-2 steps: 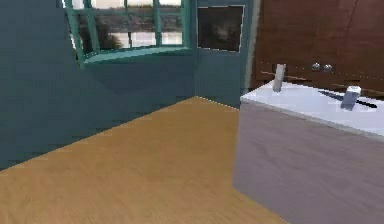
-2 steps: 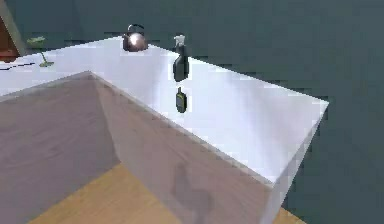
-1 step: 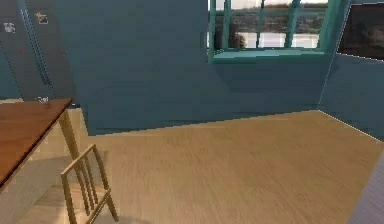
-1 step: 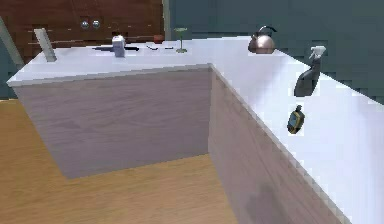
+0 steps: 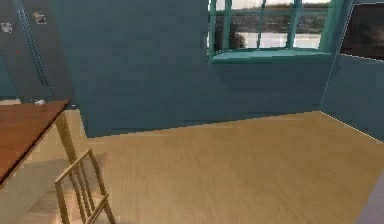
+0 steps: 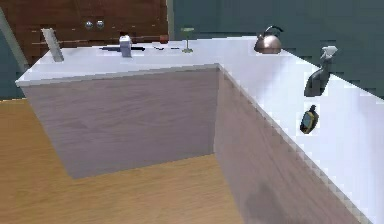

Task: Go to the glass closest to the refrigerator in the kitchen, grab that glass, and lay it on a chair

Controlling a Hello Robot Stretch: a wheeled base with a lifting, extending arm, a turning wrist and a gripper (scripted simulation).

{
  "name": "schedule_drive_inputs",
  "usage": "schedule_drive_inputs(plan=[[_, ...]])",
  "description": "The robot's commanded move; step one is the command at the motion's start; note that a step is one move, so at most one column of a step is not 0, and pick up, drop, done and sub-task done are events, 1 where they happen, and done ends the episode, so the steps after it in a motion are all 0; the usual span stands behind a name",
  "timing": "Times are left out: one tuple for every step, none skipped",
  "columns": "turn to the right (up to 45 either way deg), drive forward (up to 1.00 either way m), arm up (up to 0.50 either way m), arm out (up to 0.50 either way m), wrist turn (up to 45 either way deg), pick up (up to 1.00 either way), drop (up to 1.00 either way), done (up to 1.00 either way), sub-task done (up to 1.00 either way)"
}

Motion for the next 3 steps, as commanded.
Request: schedule_drive_inputs(plan=[[45.0, 0.00, 0.00, 0.00, 0.0, 0.00, 0.00, 0.00, 0.00], [36.0, 0.00, 0.00, 0.00, 0.0, 0.00, 0.00, 0.00, 0.00], [0.0, 0.80, 0.00, 0.00, 0.0, 0.00, 0.00, 0.00, 0.00]])
